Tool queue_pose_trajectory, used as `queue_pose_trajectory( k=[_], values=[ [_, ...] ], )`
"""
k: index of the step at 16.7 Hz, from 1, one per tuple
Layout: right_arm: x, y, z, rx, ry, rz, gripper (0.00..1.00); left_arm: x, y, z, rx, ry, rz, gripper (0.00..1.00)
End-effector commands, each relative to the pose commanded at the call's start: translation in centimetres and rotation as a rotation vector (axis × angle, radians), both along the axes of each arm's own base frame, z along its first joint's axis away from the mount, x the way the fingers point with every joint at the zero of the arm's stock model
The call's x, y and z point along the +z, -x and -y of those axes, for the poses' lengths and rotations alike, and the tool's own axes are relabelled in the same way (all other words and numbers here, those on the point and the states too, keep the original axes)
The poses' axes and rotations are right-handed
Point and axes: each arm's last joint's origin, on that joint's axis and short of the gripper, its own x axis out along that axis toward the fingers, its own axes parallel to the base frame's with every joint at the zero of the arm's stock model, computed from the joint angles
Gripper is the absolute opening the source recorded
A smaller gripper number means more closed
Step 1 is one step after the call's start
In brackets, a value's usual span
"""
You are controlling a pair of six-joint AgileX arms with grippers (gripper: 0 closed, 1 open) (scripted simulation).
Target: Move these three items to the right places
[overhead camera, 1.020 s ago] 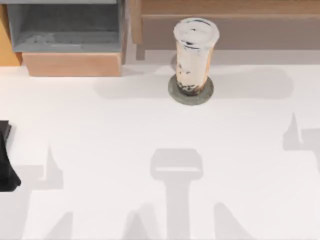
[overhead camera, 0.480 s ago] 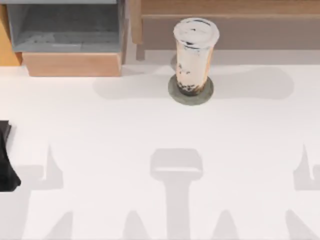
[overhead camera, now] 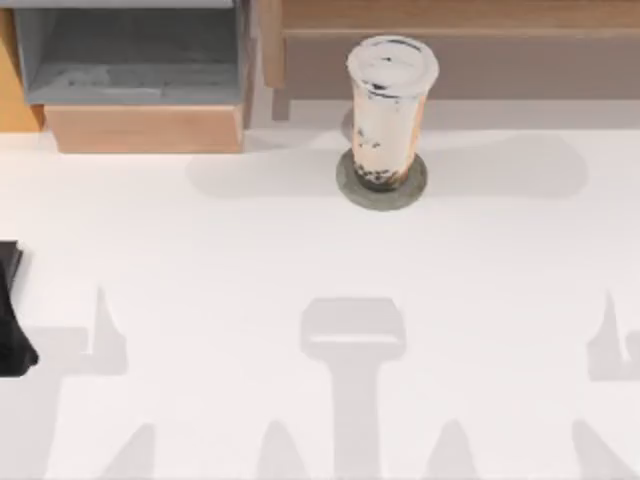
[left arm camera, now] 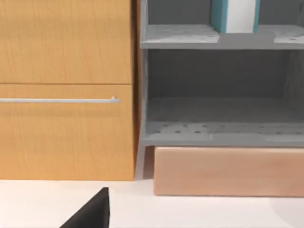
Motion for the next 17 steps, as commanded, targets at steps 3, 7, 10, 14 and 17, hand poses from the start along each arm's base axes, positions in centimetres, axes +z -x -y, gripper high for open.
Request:
queue_pose_trajectory(
  k=[3,7,10,14,17],
  values=[
    [0.0,0.0,0.0,0.0,0.0,0.0,1.0,3.1,-0.4,0.1,-0.003,0.003,0.032,1.0],
    [0.0,0.0,0.0,0.0,0.0,0.0,1.0,8.7,-3.3,0.5,-0.008,0.01,0.053,1.0],
    [0.0,0.0,0.0,0.0,0.0,0.0,1.0,12.4,-8.2,1.1,-0.012,0.014,0.044,1.0],
    [0.0,0.0,0.0,0.0,0.0,0.0,1.0,14.1,-17.2,2.7,-0.015,0.017,0.016,1.0],
    [0.0,0.0,0.0,0.0,0.0,0.0,1.0,12.7,-24.0,4.3,-0.016,0.015,-0.007,1.0]
  ],
)
